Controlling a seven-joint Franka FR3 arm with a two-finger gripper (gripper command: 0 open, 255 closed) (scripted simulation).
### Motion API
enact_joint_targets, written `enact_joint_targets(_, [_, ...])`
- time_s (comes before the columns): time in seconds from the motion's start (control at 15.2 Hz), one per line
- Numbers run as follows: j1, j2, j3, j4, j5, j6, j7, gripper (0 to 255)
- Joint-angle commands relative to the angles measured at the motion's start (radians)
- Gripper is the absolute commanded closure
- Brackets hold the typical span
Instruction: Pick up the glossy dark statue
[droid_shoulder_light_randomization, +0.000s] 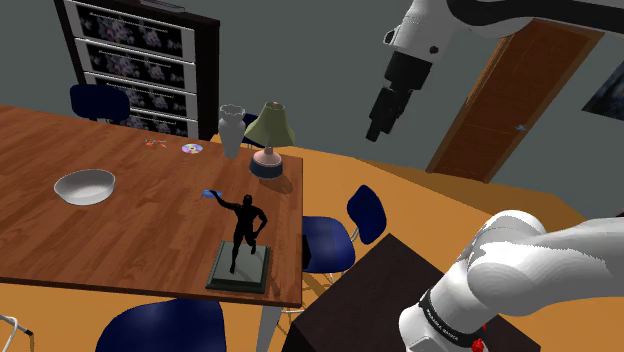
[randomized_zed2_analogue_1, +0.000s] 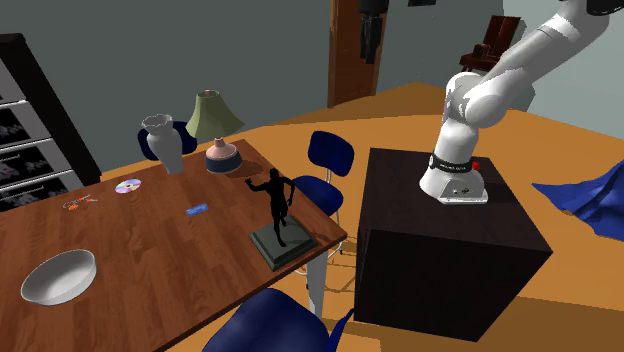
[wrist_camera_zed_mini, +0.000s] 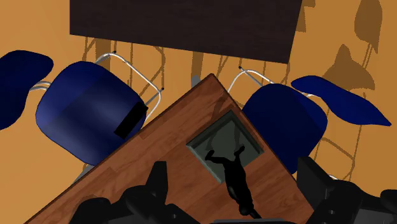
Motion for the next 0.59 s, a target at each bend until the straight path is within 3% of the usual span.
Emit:
enact_joint_targets(0.0, [0.0, 0.0, 0.0, 0.0, 0.0, 0.0, 0.0, 0])
enact_joint_targets(0.53, [0.029, 0.227, 0.03, -0.032, 0.029, 0.249, -0.032, 0])
